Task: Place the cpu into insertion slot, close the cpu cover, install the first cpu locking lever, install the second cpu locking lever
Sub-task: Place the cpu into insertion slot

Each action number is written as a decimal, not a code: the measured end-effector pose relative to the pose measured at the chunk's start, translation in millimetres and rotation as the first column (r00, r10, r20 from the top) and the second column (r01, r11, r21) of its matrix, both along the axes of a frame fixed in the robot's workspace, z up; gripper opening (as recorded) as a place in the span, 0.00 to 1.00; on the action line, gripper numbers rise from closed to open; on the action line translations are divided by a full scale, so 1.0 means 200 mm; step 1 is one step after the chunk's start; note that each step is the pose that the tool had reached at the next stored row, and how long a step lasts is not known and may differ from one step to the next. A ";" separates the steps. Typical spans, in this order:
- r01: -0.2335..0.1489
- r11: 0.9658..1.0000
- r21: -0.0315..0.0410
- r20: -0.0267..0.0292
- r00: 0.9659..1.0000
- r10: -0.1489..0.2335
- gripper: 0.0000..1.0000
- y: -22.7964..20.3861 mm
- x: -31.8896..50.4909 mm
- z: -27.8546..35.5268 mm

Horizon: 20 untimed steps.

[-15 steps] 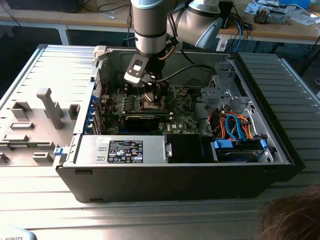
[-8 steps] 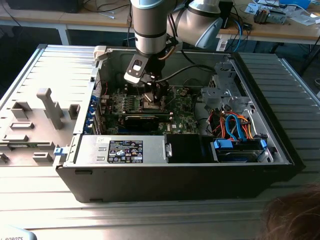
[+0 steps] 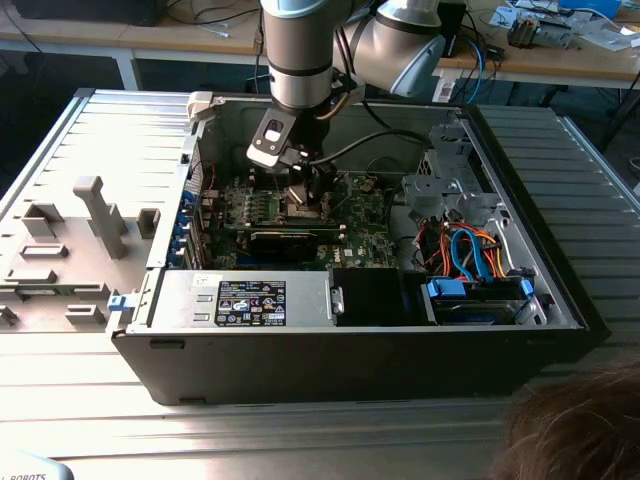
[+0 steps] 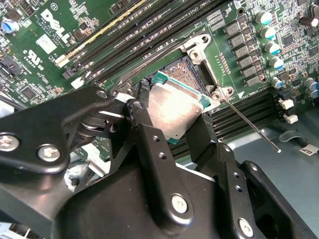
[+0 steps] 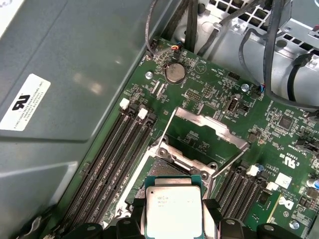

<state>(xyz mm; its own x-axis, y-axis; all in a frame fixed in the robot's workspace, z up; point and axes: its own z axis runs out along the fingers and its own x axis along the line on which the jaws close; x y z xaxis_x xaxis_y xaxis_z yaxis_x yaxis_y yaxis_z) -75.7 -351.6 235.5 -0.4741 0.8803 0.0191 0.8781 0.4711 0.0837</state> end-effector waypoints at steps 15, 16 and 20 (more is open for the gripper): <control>0.022 1.000 0.000 0.000 1.000 -0.022 0.54 0.000 -0.003 -0.002; 0.023 1.000 0.000 0.000 1.000 -0.023 0.54 0.000 -0.004 -0.003; 0.030 1.000 0.000 0.000 1.000 -0.030 0.54 0.000 -0.005 -0.004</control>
